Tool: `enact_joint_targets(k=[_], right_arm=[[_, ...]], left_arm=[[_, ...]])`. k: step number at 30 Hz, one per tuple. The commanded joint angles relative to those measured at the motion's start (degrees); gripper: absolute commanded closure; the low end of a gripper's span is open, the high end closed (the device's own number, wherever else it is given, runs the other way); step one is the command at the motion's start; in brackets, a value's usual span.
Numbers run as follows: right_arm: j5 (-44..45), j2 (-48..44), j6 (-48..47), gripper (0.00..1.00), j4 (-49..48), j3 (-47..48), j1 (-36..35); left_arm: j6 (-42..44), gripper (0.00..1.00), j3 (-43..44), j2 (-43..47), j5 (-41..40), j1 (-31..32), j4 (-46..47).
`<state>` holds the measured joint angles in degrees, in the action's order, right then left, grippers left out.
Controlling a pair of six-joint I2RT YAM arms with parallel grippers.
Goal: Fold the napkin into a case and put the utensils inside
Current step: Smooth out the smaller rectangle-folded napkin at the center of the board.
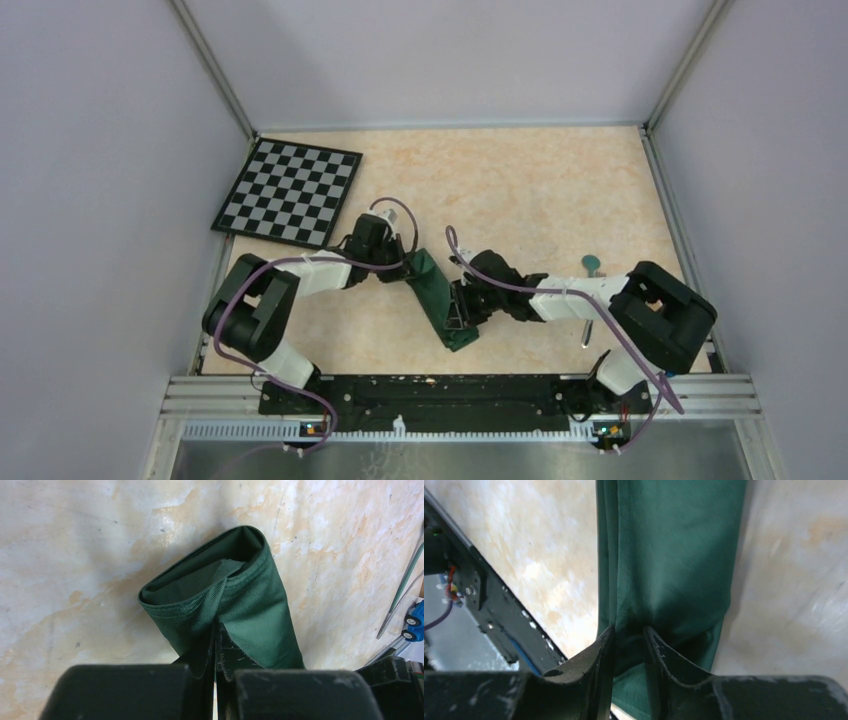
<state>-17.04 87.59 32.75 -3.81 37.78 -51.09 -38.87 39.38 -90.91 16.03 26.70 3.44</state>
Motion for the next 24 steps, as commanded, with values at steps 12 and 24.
enact_joint_targets(k=[12, 24], right_arm=[[3.34, -6.89, -3.13, 0.66, 4.56, 2.64, 0.02], [0.41, 4.26, 11.58, 0.72, -10.87, 9.05, 7.14]], left_arm=[[7.10, 0.93, 6.33, -0.11, 3.74, -0.13, -5.44], [8.50, 0.61, 11.47, 12.42, -1.43, -4.08, -15.85]])
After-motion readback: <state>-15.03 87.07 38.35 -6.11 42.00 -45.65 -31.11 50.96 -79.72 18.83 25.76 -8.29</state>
